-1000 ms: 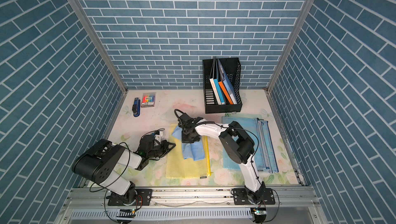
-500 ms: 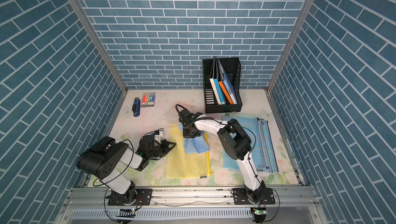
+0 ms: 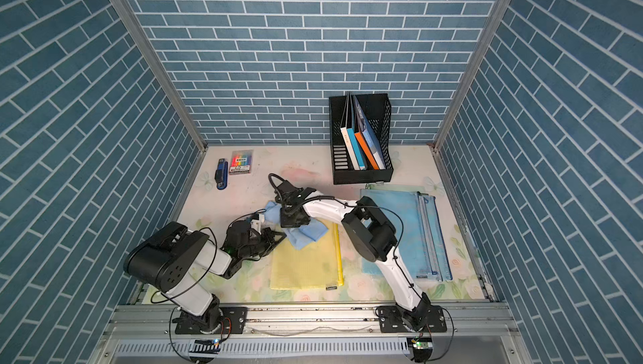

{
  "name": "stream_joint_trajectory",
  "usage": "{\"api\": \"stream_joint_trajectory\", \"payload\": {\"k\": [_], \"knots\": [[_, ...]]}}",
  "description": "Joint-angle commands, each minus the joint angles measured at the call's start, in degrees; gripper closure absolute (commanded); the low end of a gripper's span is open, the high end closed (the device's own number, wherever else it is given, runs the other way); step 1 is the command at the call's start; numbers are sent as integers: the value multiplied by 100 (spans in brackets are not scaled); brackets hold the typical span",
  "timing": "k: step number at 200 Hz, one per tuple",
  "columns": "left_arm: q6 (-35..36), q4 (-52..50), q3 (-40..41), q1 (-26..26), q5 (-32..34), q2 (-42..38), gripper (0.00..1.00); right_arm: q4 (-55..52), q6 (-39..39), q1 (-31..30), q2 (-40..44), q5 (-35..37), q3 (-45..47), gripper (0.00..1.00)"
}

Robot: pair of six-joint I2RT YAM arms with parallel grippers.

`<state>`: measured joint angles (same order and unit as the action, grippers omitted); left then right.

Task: Wipe the document bag
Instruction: Wipe the dirt from the document bag.

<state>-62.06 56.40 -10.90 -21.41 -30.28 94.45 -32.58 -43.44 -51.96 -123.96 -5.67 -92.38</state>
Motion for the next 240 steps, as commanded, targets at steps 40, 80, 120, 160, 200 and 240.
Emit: {"api": "stream_joint_trajectory", "payload": {"k": [40,80,120,160,200,240], "knots": [[-25,-214,-3,1,277,95,100,-979,415,837,1163,1114,1494,100],[-147,-62,-97,3,328,265,100,-610,223,246,1049,402,1481,100],[-262,104,-149,-10,331,449,100,-564,-30,-816,497,-272,655,100],[-348,75,-209,-12,365,430,100,-446,-323,-889,555,-171,1058,100],[-330,-94,-219,-12,477,289,100,-468,-204,-38,1449,347,2261,100],[-411,-87,-284,-12,530,328,100,-525,-81,582,2007,577,2841,100]]}}
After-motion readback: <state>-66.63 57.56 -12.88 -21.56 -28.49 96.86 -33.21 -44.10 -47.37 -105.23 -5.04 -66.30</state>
